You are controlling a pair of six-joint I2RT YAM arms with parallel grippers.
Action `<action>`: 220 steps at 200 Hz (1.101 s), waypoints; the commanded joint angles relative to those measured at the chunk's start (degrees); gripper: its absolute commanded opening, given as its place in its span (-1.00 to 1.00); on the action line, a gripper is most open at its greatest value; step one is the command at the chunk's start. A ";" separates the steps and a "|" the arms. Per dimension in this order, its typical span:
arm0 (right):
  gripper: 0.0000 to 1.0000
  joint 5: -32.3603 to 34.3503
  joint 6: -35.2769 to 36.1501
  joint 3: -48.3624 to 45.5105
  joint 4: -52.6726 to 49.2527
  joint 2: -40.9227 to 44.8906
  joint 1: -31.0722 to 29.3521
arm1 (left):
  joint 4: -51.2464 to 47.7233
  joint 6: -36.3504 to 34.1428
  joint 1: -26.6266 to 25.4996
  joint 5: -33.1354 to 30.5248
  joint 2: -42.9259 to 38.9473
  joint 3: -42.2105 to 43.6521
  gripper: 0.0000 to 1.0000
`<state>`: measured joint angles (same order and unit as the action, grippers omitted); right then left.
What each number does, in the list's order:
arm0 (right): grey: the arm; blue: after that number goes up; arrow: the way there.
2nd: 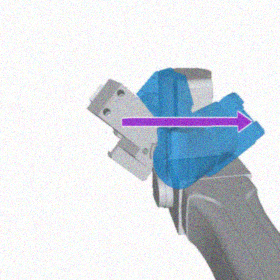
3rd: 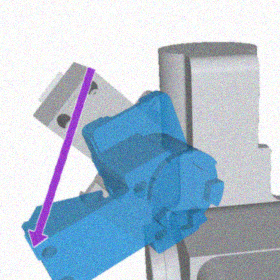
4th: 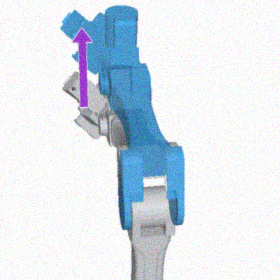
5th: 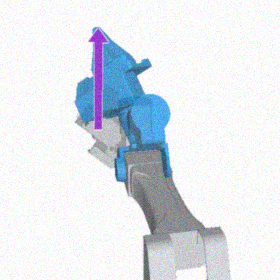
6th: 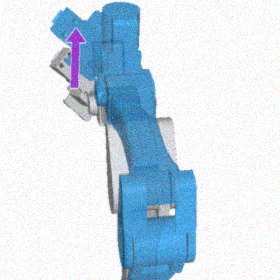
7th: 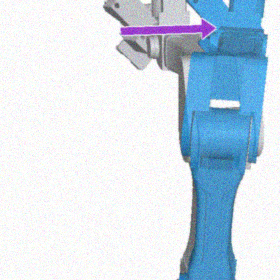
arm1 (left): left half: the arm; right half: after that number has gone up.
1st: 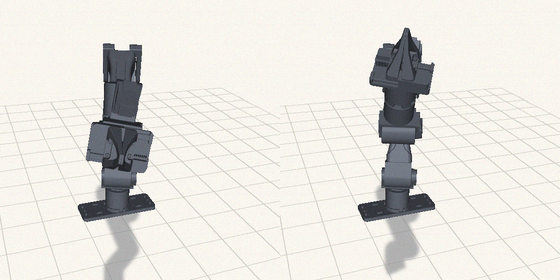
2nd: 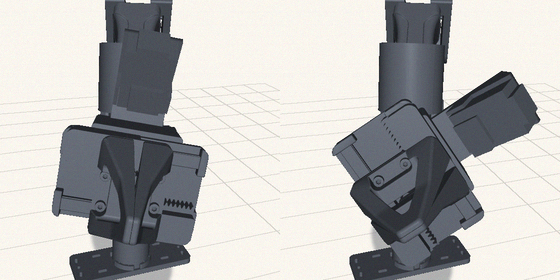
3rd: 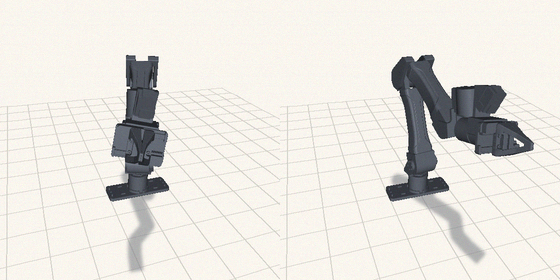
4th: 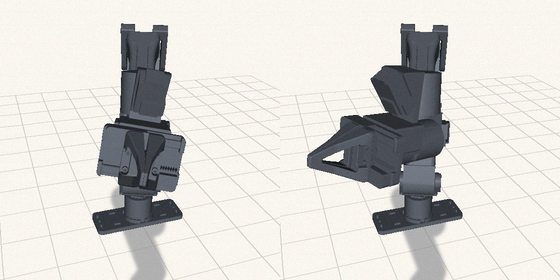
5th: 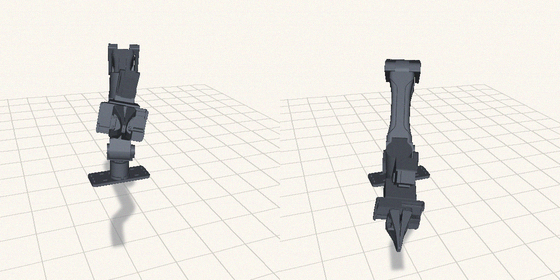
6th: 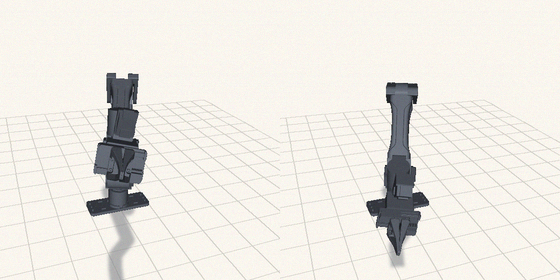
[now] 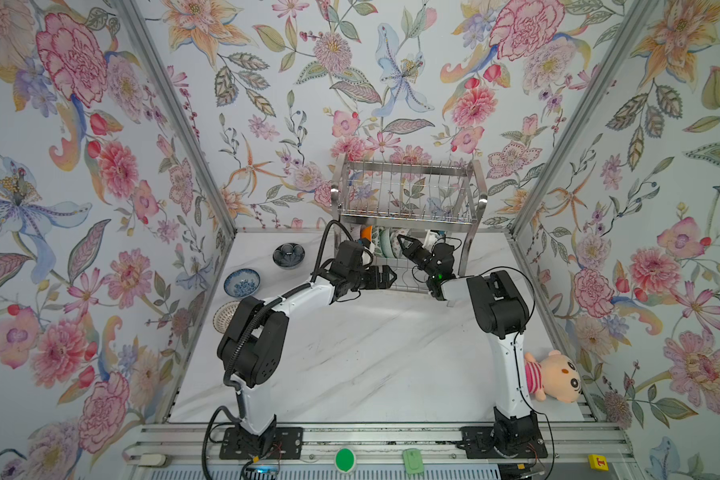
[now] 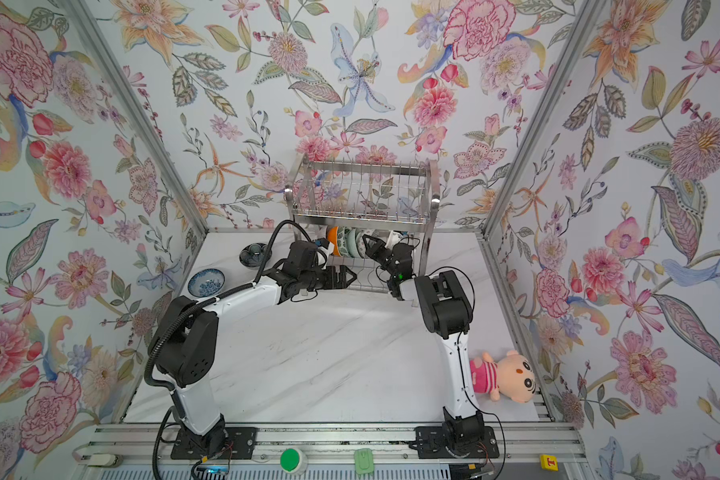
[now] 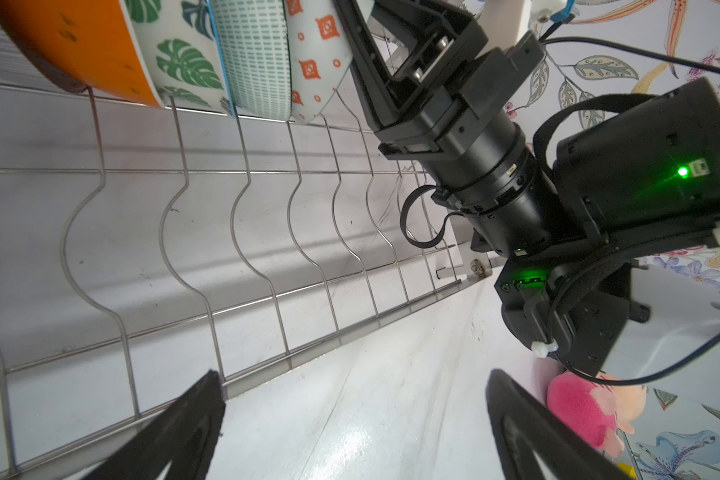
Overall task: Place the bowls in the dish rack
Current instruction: 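Hold the patterned bowl in the rack with the right gripper while the left gripper waits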
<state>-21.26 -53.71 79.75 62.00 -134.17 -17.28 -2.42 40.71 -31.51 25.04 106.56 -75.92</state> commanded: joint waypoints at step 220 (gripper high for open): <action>-0.67 1.73 10.20 0.41 -15.02 6.73 0.28 | -1.06 -0.89 -0.48 -1.18 -2.50 0.52 0.99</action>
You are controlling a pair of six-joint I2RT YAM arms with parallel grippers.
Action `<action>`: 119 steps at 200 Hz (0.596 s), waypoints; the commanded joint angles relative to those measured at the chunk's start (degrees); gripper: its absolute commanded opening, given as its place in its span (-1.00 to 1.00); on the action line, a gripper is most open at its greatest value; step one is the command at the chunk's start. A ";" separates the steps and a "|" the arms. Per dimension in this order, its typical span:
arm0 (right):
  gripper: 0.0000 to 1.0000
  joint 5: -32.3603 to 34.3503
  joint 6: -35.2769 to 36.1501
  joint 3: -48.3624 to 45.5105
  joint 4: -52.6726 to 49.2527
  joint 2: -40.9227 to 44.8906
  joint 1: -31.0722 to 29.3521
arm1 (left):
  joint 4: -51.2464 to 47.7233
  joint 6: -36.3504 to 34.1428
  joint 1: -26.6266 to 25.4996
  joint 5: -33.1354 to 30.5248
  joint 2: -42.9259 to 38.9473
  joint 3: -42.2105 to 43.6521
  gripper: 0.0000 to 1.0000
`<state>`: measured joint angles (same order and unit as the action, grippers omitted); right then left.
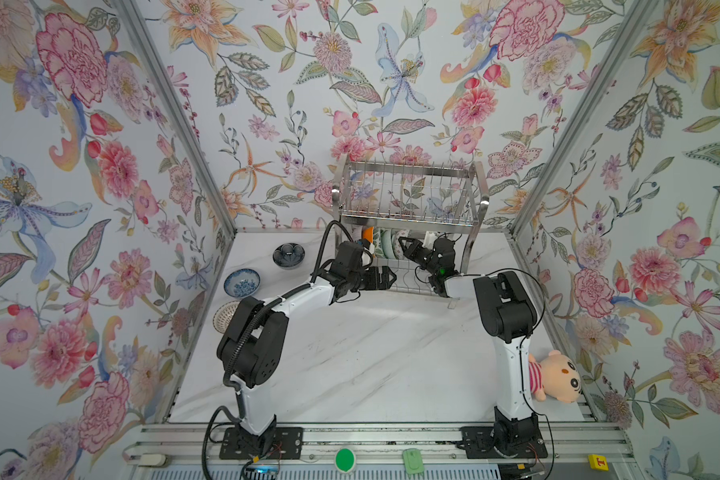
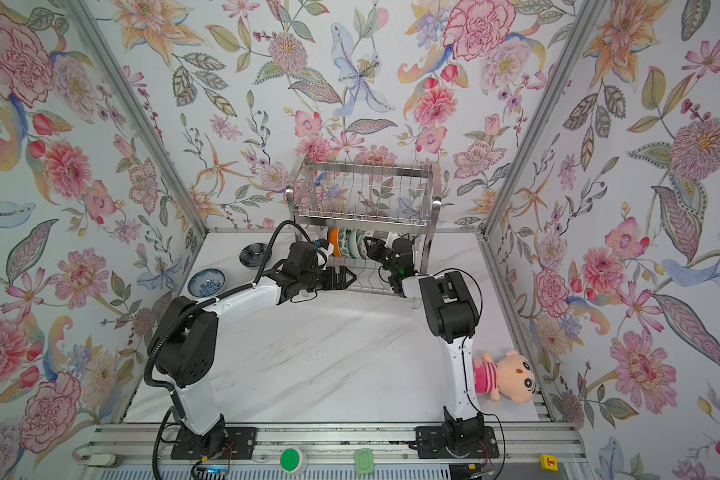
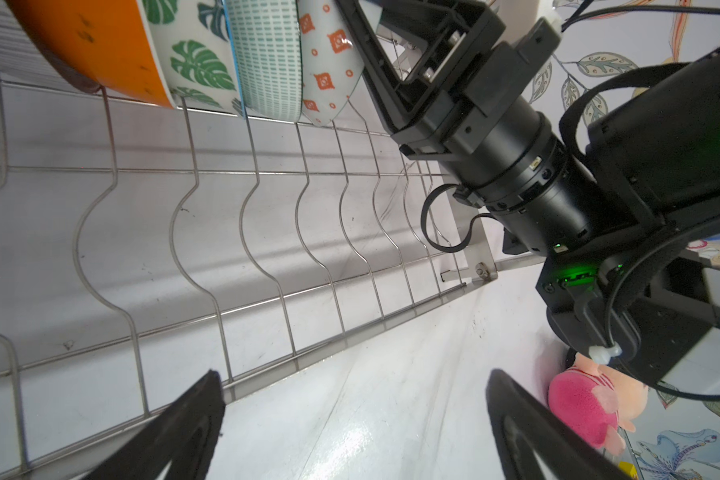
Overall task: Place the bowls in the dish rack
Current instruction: 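Hold the patterned bowl in the rack with the right gripper while the left gripper waits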
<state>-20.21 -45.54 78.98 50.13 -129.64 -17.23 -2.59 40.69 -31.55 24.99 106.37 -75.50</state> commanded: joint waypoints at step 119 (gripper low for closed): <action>-0.56 -0.19 3.33 1.03 -4.51 3.67 0.12 | -1.24 -0.71 -0.44 -1.35 -2.68 -0.21 0.99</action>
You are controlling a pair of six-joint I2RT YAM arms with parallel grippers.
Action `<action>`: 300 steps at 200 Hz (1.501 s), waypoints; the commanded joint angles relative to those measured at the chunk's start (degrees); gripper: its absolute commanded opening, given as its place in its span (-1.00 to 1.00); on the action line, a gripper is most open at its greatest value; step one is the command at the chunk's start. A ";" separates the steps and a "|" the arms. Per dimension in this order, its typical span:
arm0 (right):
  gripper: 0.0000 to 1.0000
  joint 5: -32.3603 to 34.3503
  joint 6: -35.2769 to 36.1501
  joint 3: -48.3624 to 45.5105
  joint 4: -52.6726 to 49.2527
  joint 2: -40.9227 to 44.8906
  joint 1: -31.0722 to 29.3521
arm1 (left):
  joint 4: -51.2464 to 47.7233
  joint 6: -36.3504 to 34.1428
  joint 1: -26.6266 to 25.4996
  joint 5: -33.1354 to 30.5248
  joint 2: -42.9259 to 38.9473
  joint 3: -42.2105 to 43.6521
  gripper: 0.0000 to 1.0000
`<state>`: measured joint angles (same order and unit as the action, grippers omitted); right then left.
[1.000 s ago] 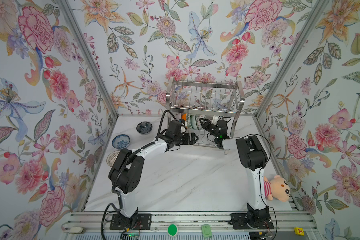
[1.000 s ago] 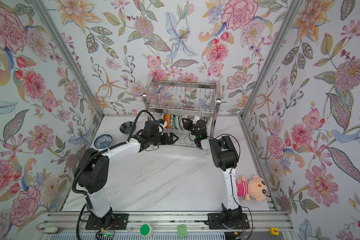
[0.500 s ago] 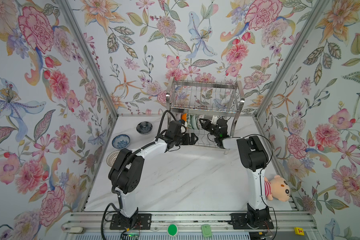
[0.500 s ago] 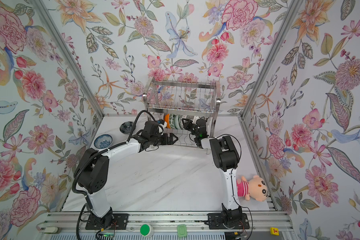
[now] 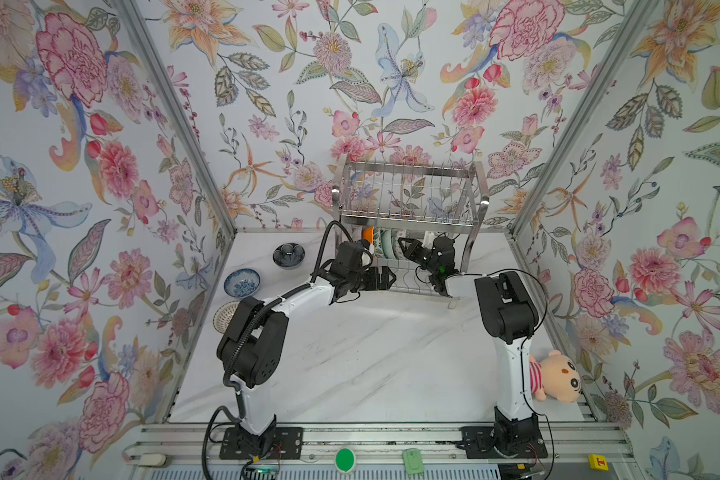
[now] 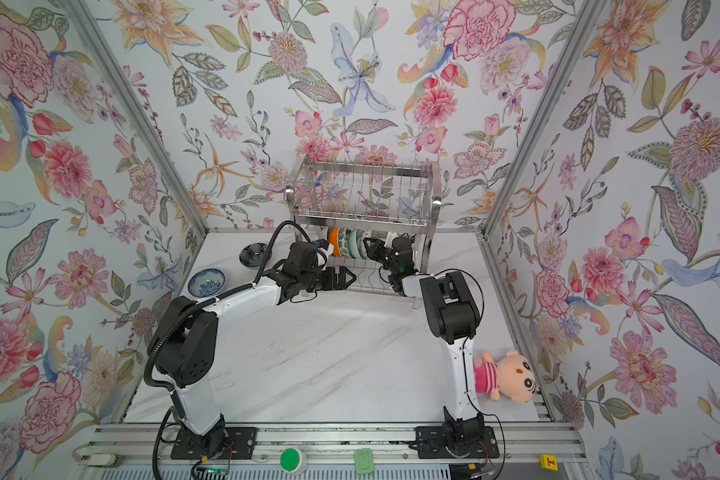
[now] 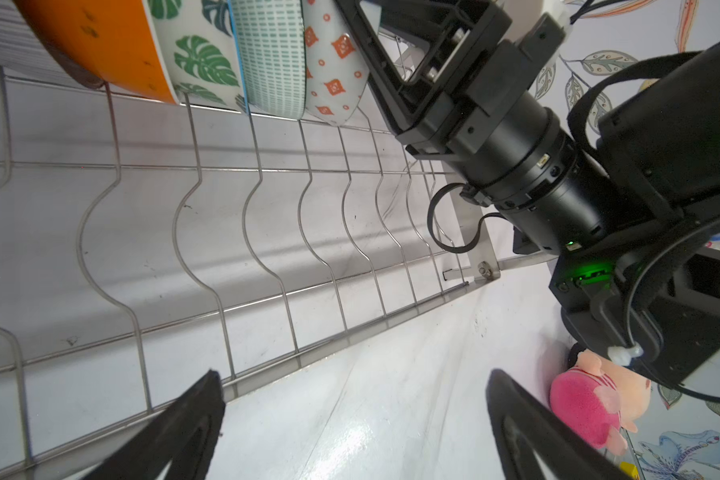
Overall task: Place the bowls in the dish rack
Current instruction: 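Hold the patterned bowl in the rack with the right gripper while the left gripper waits, then open the right gripper and withdraw it from the rack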
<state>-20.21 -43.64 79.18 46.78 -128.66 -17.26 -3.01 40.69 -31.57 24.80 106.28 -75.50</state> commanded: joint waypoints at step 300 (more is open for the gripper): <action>-0.25 -1.07 3.36 -6.02 -3.18 10.63 -2.63 | 0.01 0.37 -1.14 -3.44 -10.97 7.13 0.99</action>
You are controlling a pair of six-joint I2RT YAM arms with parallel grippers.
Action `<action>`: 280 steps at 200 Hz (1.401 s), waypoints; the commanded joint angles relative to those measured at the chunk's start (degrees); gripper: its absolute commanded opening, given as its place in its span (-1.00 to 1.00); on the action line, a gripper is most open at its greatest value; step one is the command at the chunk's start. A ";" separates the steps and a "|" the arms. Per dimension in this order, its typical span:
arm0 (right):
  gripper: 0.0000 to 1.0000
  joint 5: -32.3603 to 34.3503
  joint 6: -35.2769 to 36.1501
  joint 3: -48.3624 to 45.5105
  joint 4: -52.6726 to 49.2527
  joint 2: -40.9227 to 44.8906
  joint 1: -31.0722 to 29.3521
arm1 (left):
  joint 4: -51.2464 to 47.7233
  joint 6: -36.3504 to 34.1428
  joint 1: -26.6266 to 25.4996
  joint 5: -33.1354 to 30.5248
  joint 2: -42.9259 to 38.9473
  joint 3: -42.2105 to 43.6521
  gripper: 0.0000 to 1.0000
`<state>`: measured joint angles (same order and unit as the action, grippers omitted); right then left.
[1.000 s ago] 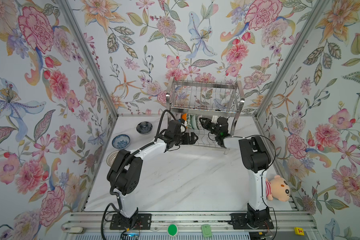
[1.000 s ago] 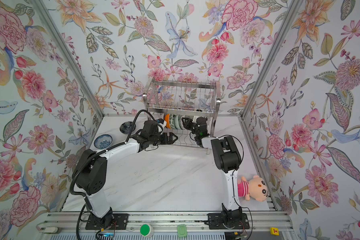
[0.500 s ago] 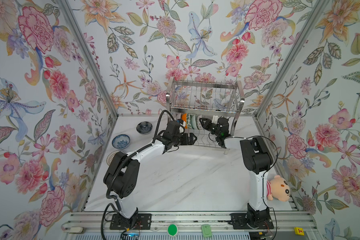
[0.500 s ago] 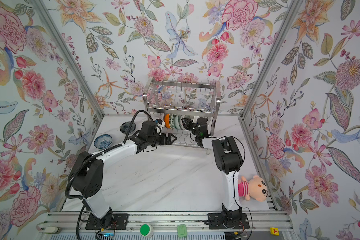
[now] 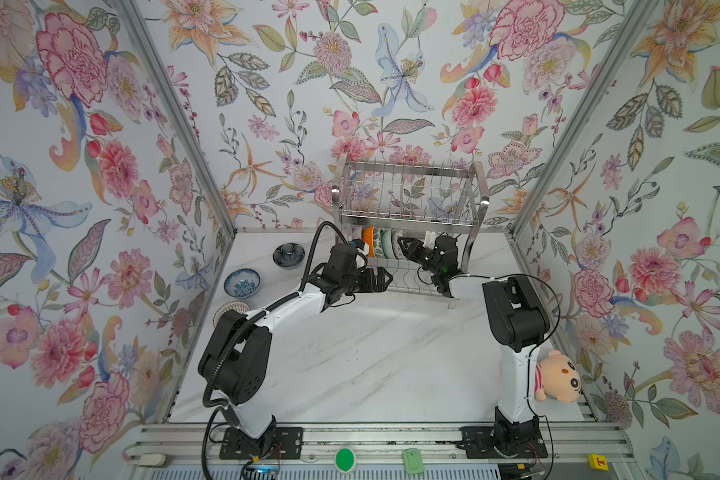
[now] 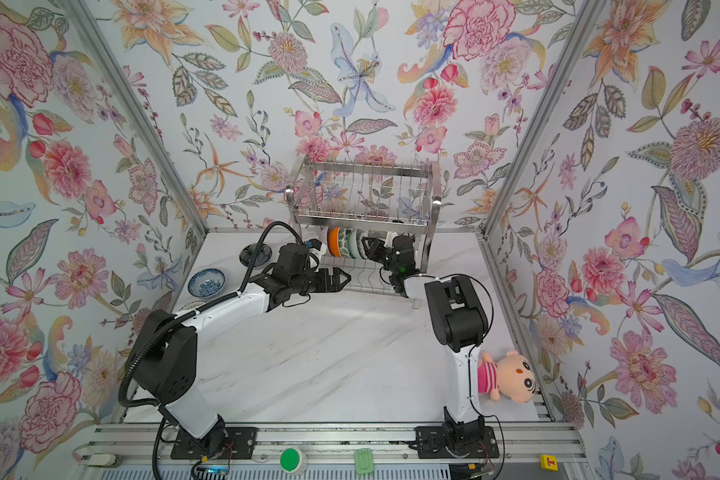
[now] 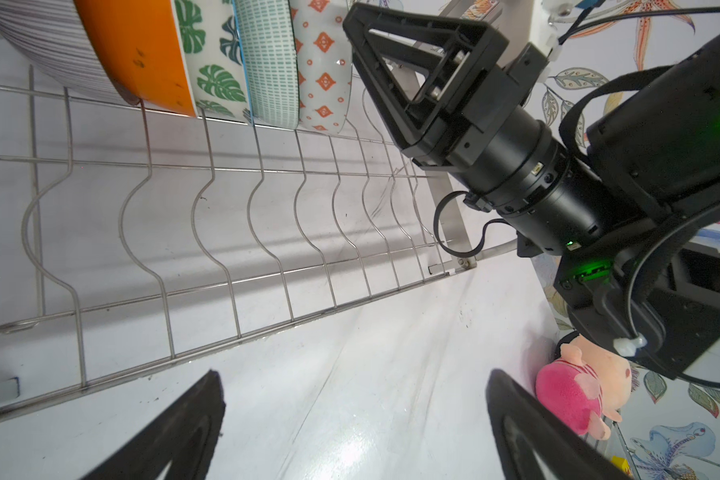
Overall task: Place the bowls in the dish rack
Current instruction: 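Open the right gripper and withdraw it from the rack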
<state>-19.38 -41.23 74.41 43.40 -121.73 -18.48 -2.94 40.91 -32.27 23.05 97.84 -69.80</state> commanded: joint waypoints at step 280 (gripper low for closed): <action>0.40 -0.16 13.94 -28.98 -10.85 35.10 -10.06 | -14.50 -4.47 7.59 -11.64 -26.30 15.17 0.99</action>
<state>-20.47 -33.01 46.44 37.87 -91.07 -25.80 -12.01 39.79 -27.53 14.06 73.52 -55.70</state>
